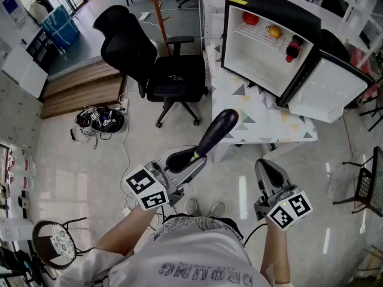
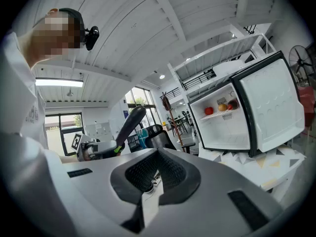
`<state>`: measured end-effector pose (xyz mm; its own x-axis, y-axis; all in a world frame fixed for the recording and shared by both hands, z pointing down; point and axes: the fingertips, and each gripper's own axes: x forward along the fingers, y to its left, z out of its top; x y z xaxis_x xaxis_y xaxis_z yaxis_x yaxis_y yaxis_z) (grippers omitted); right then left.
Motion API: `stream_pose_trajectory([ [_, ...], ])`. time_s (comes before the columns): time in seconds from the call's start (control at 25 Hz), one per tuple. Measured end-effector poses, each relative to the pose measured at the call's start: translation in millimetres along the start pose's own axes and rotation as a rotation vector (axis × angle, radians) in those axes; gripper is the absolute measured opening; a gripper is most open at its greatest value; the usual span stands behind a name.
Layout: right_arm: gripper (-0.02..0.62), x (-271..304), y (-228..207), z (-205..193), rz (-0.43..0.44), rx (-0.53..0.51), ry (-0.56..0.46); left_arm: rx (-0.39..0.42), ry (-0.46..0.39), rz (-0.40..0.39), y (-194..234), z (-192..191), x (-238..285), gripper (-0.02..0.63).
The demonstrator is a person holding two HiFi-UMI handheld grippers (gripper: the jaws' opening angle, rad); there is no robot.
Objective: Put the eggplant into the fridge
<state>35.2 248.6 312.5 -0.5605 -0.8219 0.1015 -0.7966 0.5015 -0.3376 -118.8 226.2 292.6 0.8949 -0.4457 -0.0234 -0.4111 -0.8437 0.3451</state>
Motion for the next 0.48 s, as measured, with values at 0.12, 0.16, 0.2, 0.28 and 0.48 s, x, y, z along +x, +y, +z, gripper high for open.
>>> stream_pose_trajectory([
  [0.12,0.003,0.0,-0.6,-1.0,0.000,-0.001,0.002,-0.002,0.001,0.003,1.0,-1.4,0.5,0.120],
  [0.16,0.003,-0.3,-0.9,-1.3,0.000,-0.001,0.003,-0.003,0.002,0.005,1.0,-2.0,0.6,0.120],
  [0.2,0.003,-0.8,-1.4,-1.6,0.000,-0.001,0.004,-0.004,0.003,0.007,0.8,-2.7,0.8,0.120],
  [0.28,0.003,-2.4,-3.3,-2.3,-0.002,-0.002,0.006,-0.006,0.003,0.010,-0.6,-4.1,1.7,0.120],
  [0.48,0.003,-7.8,-5.4,-2.9,-0.012,-0.005,0.008,-0.008,0.006,0.015,-7.5,-7.8,4.4,0.120],
])
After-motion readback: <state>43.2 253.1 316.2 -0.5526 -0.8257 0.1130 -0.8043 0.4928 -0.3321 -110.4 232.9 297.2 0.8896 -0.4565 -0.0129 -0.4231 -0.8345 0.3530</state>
